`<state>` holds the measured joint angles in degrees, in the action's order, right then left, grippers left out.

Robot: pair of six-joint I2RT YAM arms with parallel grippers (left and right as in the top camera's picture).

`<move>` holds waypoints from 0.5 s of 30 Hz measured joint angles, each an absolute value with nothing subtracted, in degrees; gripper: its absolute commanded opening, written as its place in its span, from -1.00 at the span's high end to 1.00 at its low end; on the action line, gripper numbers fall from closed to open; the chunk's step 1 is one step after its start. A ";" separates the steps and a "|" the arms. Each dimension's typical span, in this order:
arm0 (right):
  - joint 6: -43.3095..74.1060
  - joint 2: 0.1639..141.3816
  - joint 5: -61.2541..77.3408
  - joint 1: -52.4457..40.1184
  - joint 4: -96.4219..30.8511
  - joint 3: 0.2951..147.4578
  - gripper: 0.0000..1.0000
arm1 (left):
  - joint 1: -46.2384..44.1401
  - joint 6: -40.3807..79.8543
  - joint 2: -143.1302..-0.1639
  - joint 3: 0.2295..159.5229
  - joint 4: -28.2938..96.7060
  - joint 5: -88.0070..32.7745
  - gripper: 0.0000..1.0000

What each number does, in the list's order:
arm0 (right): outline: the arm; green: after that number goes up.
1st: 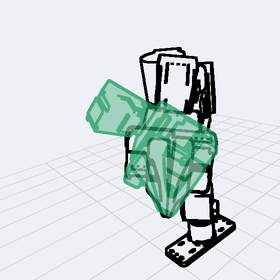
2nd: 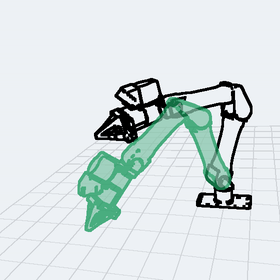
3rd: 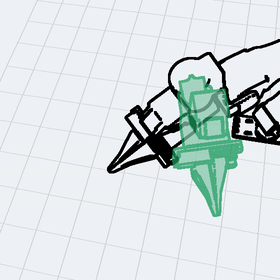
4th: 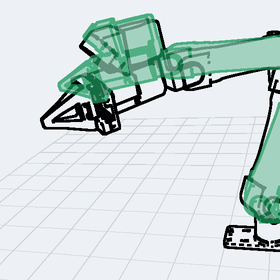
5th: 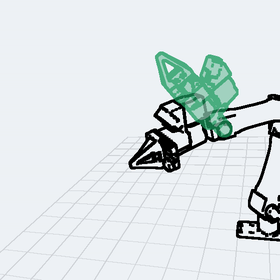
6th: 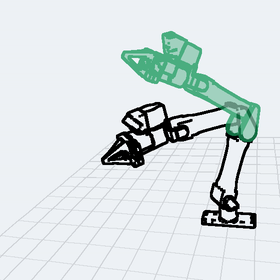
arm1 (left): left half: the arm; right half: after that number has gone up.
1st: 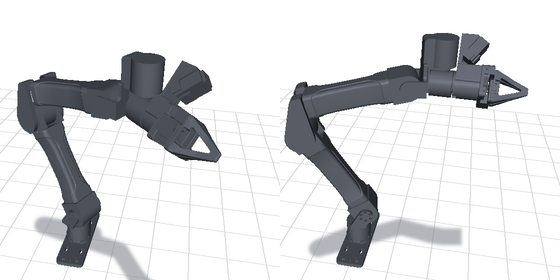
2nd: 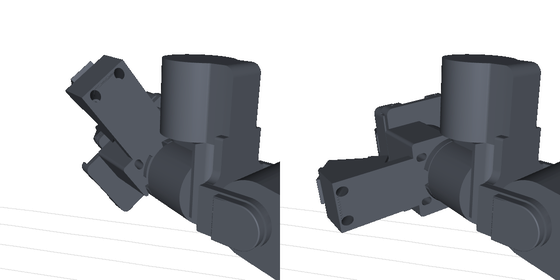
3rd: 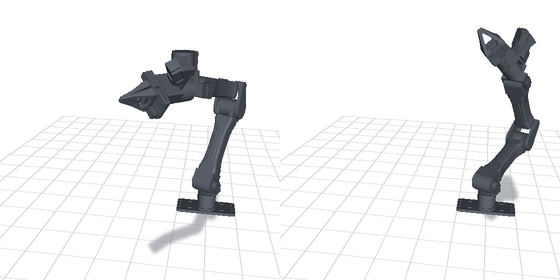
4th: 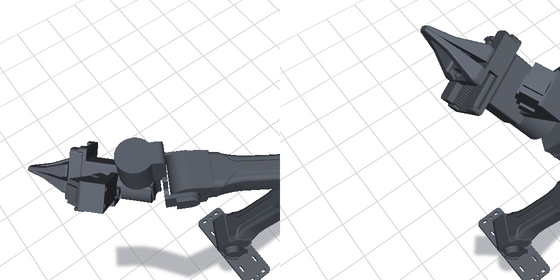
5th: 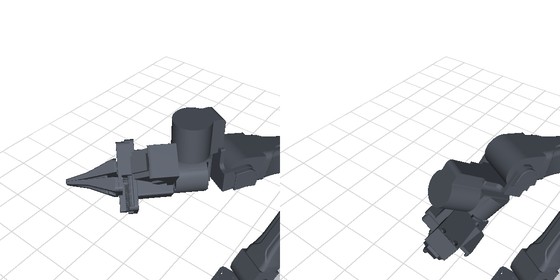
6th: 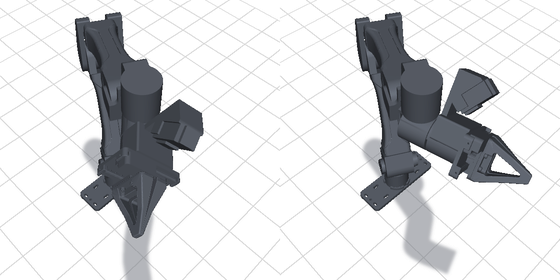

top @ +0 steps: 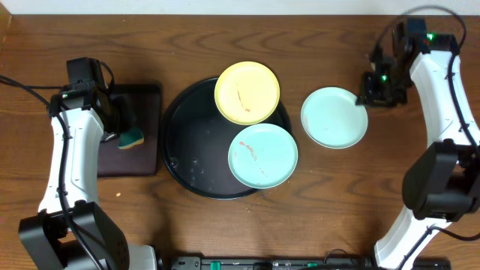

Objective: Clean dirty plates on tray and stack at the side
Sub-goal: 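Move right gripper back and grip the rim of the other green plate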

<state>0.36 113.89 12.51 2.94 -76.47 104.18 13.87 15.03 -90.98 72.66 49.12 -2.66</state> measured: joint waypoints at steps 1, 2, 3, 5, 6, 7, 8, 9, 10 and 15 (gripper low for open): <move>0.23 113.82 13.04 2.09 -76.64 105.08 0.20 | 13.87 15.03 -90.98 72.66 49.12 -2.66 0.85; 0.08 113.71 13.65 0.89 -76.71 105.71 0.20 | 13.87 15.03 -90.98 72.66 49.12 -2.66 0.85; 0.05 113.67 13.98 -0.34 -76.73 105.89 0.20 | 13.87 15.03 -90.98 72.66 49.12 -2.66 0.85; 0.12 113.69 14.46 -3.20 -76.60 105.67 0.18 | 13.87 15.03 -90.98 72.66 49.15 -2.66 0.85; 0.10 113.69 14.70 -5.19 -76.14 105.19 0.18 | 13.87 15.03 -90.98 72.66 49.12 -2.66 0.85; 0.10 113.69 14.92 -6.59 -75.83 104.75 0.17 | 13.87 15.03 -90.98 72.66 49.12 -2.66 0.85; 0.10 113.69 15.09 -8.01 -75.48 104.14 0.17 | 13.87 15.03 -90.98 72.66 49.15 -2.66 0.85; 0.10 113.69 15.29 -9.45 -75.09 103.26 0.16 | 13.87 15.03 -90.98 72.66 49.12 -2.66 0.85; 0.10 113.69 15.49 -10.85 -74.63 102.15 0.15 | 13.87 15.03 -90.98 72.66 49.12 -2.66 0.85; 0.10 113.71 15.92 -15.86 -70.15 95.00 0.14 | 13.87 15.03 -90.98 72.66 49.12 -2.66 0.85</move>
